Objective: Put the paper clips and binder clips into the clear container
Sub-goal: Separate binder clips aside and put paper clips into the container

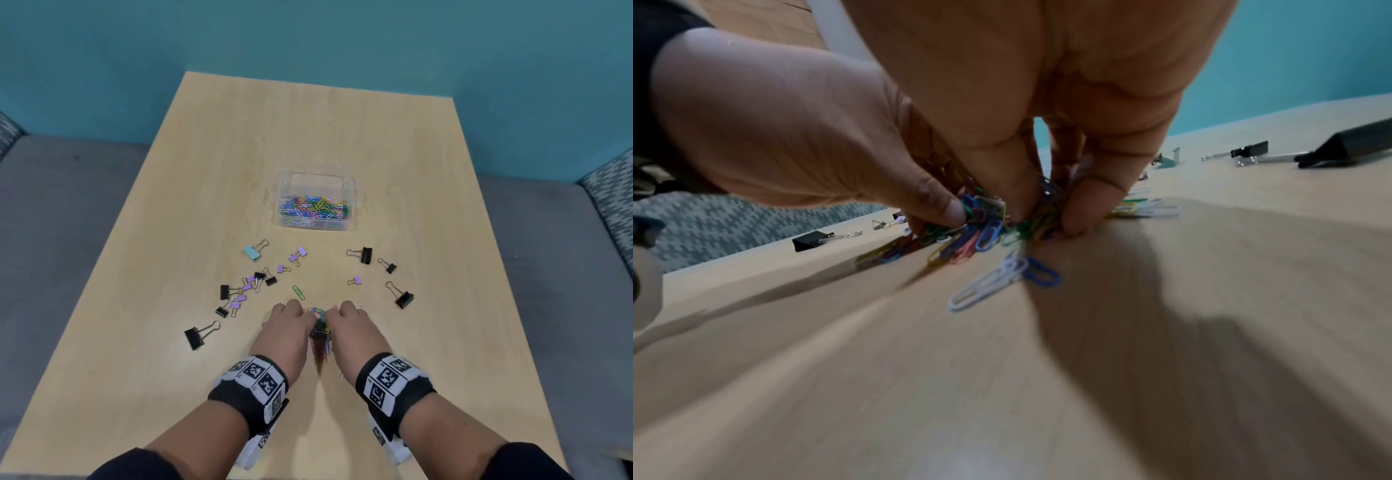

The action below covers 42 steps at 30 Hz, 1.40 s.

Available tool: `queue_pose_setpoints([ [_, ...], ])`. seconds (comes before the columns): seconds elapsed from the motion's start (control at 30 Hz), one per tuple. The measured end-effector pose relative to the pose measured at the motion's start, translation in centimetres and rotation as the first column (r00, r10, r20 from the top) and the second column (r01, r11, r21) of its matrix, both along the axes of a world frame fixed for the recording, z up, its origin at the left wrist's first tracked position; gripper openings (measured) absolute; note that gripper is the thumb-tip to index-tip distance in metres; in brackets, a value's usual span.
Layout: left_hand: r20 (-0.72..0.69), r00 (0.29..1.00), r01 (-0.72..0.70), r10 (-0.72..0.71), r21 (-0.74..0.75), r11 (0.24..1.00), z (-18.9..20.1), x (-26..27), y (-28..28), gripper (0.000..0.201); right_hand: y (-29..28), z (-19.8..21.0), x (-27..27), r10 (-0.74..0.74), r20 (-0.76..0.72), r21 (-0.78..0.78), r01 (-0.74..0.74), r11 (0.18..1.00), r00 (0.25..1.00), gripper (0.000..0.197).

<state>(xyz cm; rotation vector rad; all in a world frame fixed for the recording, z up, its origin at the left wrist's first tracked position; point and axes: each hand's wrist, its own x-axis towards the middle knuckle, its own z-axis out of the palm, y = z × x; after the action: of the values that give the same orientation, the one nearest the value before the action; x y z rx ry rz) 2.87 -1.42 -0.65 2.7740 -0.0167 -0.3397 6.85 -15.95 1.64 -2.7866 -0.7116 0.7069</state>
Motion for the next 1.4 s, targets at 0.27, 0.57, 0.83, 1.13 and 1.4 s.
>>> queue_pose_setpoints([
  [0.27,-0.036,0.993,-0.119,0.116,-0.092,0.989,0.9,0.2,0.1,0.02,-0.2,1.4,0.2,0.033,-0.019,-0.005,-0.034,0.999,0.999,0.034],
  [0.57,-0.405,0.815,-0.577,0.414,-0.497,0.649,2.5,0.4,2.1,0.024,-1.8,1.5,1.7,-0.271,-0.468,0.231,0.413,0.881,0.841,0.012],
  [0.83,-0.613,0.701,-0.701,0.366,-0.687,0.192,6.7,4.5,4.2,0.017,-2.1,4.5,7.0,-0.224,-0.76,0.346,0.671,0.656,0.61,0.014],
  [1.13,-0.411,0.725,-0.566,0.553,-0.813,0.138,8.5,18.6,6.4,0.018,2.8,6.1,20.5,-0.364,-0.605,0.513,0.696,0.502,0.708,0.023],
  [1.4,-0.225,0.819,-0.513,0.528,-0.699,0.498,7.8,19.8,6.4,0.029,3.3,6.8,22.2,-0.315,-0.125,0.271,0.338,0.901,0.941,0.025],
])
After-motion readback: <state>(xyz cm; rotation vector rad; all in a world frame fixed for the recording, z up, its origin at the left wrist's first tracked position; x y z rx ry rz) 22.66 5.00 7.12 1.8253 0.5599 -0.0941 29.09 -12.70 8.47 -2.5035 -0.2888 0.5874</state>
